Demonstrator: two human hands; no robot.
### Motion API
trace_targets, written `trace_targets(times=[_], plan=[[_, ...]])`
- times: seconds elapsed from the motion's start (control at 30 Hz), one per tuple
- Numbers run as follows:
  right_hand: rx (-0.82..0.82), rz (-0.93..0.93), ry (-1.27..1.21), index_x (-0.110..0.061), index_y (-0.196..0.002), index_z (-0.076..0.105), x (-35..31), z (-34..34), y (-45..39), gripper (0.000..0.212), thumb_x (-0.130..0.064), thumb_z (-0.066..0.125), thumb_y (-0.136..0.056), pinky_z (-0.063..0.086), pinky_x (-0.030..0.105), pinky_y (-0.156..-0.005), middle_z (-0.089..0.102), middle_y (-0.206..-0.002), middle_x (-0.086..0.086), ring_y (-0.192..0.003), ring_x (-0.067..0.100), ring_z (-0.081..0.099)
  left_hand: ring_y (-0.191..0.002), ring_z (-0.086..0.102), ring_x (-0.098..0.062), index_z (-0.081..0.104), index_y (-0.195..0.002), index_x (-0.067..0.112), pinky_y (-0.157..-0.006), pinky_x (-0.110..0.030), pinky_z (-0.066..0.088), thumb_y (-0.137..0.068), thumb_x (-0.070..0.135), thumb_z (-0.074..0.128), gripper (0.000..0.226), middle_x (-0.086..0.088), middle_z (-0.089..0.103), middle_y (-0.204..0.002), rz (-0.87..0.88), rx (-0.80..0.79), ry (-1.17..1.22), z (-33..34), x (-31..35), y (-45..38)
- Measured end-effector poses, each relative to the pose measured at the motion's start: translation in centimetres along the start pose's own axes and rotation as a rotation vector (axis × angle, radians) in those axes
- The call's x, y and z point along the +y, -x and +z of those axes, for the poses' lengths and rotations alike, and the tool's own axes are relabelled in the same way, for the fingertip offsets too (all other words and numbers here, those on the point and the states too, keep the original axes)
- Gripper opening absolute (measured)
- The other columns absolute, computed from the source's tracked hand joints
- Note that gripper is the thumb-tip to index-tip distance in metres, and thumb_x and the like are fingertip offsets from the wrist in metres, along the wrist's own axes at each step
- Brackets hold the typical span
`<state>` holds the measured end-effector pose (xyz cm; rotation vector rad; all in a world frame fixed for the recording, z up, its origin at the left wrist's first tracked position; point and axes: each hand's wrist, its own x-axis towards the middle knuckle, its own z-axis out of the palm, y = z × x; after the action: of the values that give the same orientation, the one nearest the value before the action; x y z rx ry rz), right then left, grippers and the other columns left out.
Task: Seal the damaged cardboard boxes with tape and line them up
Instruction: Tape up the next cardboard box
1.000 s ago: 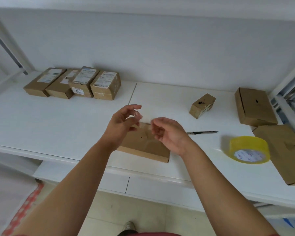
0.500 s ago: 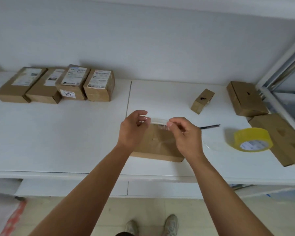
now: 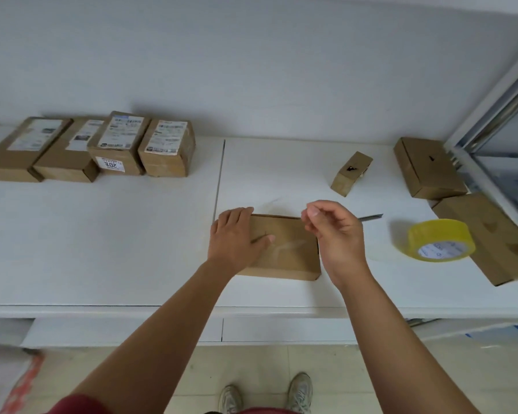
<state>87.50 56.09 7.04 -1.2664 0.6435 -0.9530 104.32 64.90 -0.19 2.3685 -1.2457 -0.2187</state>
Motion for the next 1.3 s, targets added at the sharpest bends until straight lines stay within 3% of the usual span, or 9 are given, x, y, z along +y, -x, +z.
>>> trace_targets(times=[0.13, 0.23, 0.3, 0.4, 0.57, 0.73, 0.87, 1.07, 1.3], plan=[[-0.173, 0.187, -0.125, -0.006, -0.088, 0.07, 0.2, 0.5, -0.3, 0.005, -0.004, 0.066, -0.086, 0.05, 0.023, -0.064, 0.065, -0.069, 0.006, -0.064, 0.015, 0.06, -0.136, 0.037, -0.025, 0.052, -0.135, 0.019, -0.112, -0.039, 0.028, -0.09, 0.052, 0.056, 0.057, -0.001, 0.052, -0.141, -0.058, 0.048, 0.174, -1.0, 0.5, -0.2], [-0.224, 0.279, 0.256, -0.006, -0.085, 0.072, 1.3, 0.7, -1.0, 0.013, 0.002, 0.063, -0.09, 0.049, 0.021, -0.061, 0.067, -0.067, 0.004, -0.061, 0.012, 0.059, -0.11, 0.06, -0.014, 0.07, -0.101, 0.025, -0.092, -0.025, 0.044, -0.086, 0.066, 0.033, 0.057, 0.01, 0.069, -0.104, -0.208, 0.134, 0.711, -3.1, 1.1, 0.8], [-0.231, 0.306, 0.448, -0.009, -0.084, 0.071, 2.2, 0.8, -1.5, 0.012, -0.004, 0.063, -0.09, 0.048, 0.022, -0.06, 0.068, -0.064, 0.0, -0.058, 0.009, 0.059, -0.088, 0.067, -0.011, 0.071, -0.094, 0.024, -0.084, -0.028, 0.05, -0.079, 0.086, 0.029, 0.077, 0.009, 0.072, -0.087, -0.302, -0.032, 0.917, -4.4, 1.3, 1.2], [-0.225, 0.315, 0.576, -0.014, -0.081, 0.07, 3.1, 0.7, -2.0, 0.012, -0.012, 0.064, -0.09, 0.048, 0.026, -0.063, 0.069, -0.063, 0.0, -0.057, 0.01, 0.06, -0.075, 0.066, -0.014, 0.063, -0.105, 0.017, -0.087, -0.037, 0.054, -0.079, 0.069, 0.058, 0.059, 0.001, 0.069, -0.081, -0.239, -0.252, 0.76, -4.7, 1.1, 1.3], [-0.217, 0.29, 0.671, -0.014, -0.081, 0.068, 3.8, 0.3, -2.5, 0.01, -0.016, 0.064, -0.09, 0.048, 0.027, -0.068, 0.07, -0.065, -0.001, -0.056, 0.007, 0.061, -0.092, 0.064, -0.016, 0.061, -0.118, 0.023, -0.078, -0.024, 0.045, -0.088, 0.016, 0.062, 0.03, 0.002, 0.068, -0.091, -0.271, -0.146, 0.564, -3.7, 0.5, 1.1], [-0.259, 0.217, 0.878, -0.018, -0.081, 0.065, 4.4, 0.2, -2.5, 0.012, -0.021, 0.063, -0.092, 0.051, 0.029, -0.073, 0.07, -0.069, -0.003, -0.064, 0.008, 0.063, -0.091, 0.06, -0.004, 0.059, -0.117, 0.031, -0.076, -0.009, 0.039, -0.091, 0.016, 0.063, 0.03, 0.008, 0.066, -0.095, -0.234, -0.067, 0.535, -3.3, 0.2, 0.7], [-0.246, 0.139, 1.047, -0.02, -0.088, 0.064, 4.8, 0.8, -2.4, 0.01, -0.026, 0.059, -0.095, 0.05, 0.032, -0.076, 0.063, -0.077, -0.008, -0.08, 0.015, 0.061, -0.096, 0.06, -0.009, 0.057, -0.126, 0.025, -0.07, -0.005, 0.033, -0.095, 0.014, 0.057, 0.033, 0.007, 0.066, -0.101, -0.175, -0.065, 0.432, -2.7, 0.4, 0.6], [-0.285, 0.103, 1.172, -0.018, -0.09, 0.059, 4.9, 1.0, -2.1, 0.011, -0.025, 0.052, -0.097, 0.052, 0.038, -0.075, 0.065, -0.082, -0.001, -0.081, 0.021, 0.06, -0.103, 0.057, -0.022, 0.054, -0.133, 0.018, -0.091, -0.03, 0.046, -0.092, 0.004, 0.051, 0.044, -0.005, 0.053, -0.12, -0.071, -0.05, 0.281, -2.6, 1.0, 1.0], [-0.234, 0.019, 1.293, -0.014, -0.097, 0.058, 5.7, 1.1, -1.6, 0.015, -0.027, 0.05, -0.097, 0.041, 0.032, -0.065, 0.065, -0.085, 0.003, -0.082, 0.026, 0.06, -0.105, 0.053, -0.023, 0.057, -0.116, 0.027, -0.078, -0.032, 0.047, -0.093, 0.01, 0.052, 0.029, -0.004, 0.045, -0.129, -0.002, 0.027, 0.115, -2.3, 1.9, 2.4]])
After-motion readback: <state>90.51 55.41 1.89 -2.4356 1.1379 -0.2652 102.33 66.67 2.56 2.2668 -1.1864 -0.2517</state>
